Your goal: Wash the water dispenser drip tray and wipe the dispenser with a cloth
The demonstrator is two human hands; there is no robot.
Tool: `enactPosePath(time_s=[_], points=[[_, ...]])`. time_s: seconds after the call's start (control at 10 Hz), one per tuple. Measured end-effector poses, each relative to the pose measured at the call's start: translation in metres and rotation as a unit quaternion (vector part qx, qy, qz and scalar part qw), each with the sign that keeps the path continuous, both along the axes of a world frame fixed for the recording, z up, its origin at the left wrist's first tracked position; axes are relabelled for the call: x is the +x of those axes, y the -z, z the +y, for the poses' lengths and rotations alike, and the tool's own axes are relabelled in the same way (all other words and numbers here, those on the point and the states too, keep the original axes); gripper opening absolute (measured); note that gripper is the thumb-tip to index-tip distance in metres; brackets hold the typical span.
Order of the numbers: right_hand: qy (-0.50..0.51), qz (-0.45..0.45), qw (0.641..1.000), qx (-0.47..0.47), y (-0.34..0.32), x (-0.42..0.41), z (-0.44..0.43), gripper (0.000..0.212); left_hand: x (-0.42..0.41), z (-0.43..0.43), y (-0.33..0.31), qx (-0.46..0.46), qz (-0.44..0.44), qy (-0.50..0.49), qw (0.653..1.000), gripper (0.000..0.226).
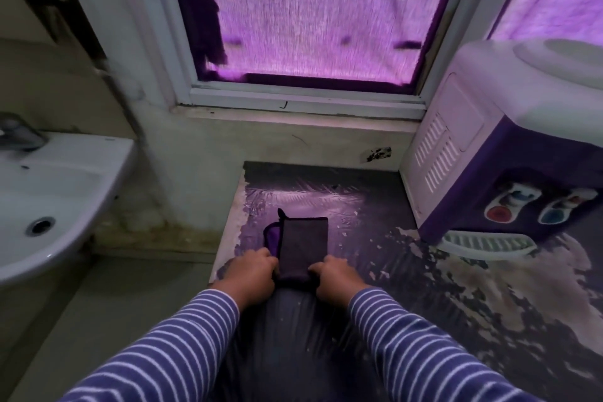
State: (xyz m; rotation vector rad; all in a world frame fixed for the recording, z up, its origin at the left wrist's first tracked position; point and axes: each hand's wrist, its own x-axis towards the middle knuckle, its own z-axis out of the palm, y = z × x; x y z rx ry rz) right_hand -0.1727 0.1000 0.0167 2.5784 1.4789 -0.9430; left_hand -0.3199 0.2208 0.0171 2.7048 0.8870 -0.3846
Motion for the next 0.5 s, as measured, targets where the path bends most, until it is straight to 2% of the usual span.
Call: enactPosePath(time_s=[0.2,0.3,0.5], points=[[-0.001,0.052,0.998,0.022,-0.013,0.001,-0.011,0.036,0.001,-0.024,-0.005,0.079,0.047,-0.034,0.995,0.037],[0.023,0.064,0.996,0.064,-0.024,0.004,-0.017,0.038,0.008,-0.033,-0.015,0.075,0.042,-0.054,0.995,0.041],[0.073,0.039,0.982,0.171,-0.053,0.007,-0.023,0.037,0.026,-0.047,-0.052,0.081,-0.039,-0.050,0.995,0.043]])
